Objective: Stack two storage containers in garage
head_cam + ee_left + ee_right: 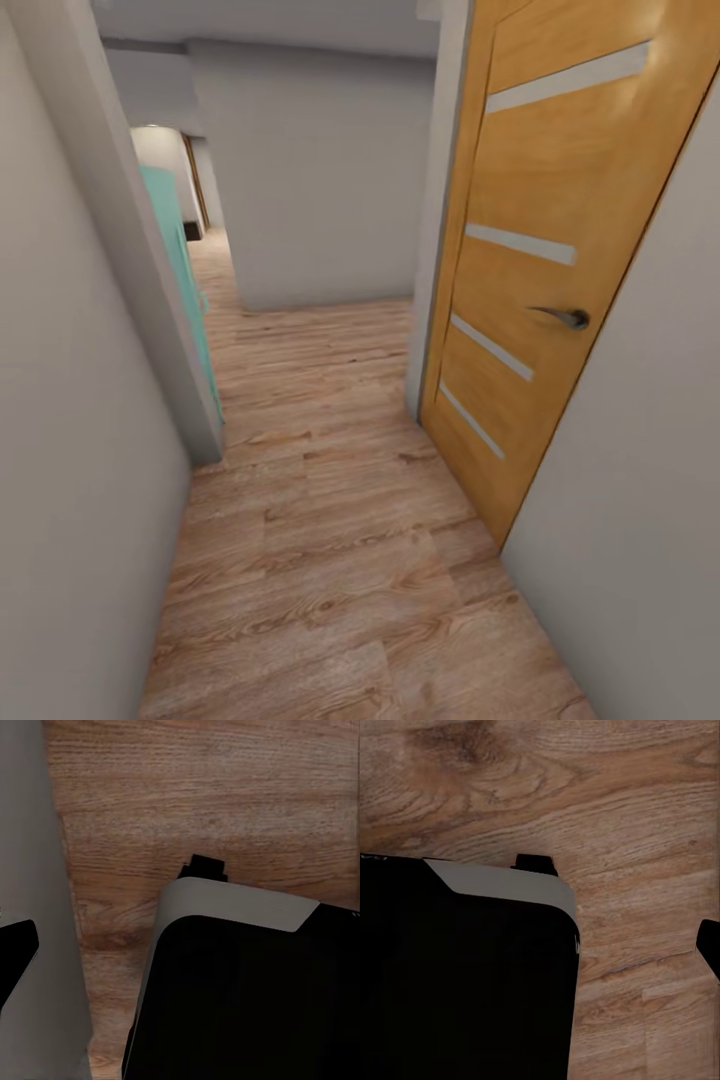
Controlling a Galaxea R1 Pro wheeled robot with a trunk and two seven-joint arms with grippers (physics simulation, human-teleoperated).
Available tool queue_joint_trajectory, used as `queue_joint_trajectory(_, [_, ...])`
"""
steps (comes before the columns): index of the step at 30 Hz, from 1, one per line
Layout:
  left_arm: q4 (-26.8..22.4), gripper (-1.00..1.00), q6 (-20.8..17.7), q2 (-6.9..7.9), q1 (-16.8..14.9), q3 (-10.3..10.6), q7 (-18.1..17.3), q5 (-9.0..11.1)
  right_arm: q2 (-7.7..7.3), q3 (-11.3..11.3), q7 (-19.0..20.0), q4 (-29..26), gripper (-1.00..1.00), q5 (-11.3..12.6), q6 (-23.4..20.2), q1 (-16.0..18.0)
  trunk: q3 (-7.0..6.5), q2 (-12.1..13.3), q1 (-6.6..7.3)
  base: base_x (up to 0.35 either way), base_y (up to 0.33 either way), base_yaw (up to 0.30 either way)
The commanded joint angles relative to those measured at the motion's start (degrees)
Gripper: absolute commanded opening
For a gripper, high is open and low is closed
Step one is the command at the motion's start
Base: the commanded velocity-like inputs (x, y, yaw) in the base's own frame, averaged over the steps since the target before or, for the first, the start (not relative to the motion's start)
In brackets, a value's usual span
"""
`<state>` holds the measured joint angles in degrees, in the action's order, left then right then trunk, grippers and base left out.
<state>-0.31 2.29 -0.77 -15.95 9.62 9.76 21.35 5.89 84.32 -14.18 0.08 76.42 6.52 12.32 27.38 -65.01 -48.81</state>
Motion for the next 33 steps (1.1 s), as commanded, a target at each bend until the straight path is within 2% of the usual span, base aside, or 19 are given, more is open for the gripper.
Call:
queue_joint_trajectory(1, [0.0,1.0,0.2,-0.02,0.0,0.5,0.2,0.5,0.01,0.5,-0.1,0.0,1.0,0.6,0.2,0.0,0.08,0.0,-0.03,0.322,0.0,0.232])
queue_joint_trajectory(14, [0.0,1.0,0.2,-0.02,0.0,0.5,0.2,0.5,0.0,0.5,-0.1,0.0,1.0,0.5,0.2,0.0,0.43,0.0,-0.03,0.322,0.0,0.239])
queue_joint_trajectory(33, [0.0,1.0,0.2,-0.07,0.0,0.5,0.1,0.4,0.0,0.5,-0.1,0.0,1.0,0.5,0.2,0.0,0.46,0.0,-0.03,0.321,-0.064,0.013])
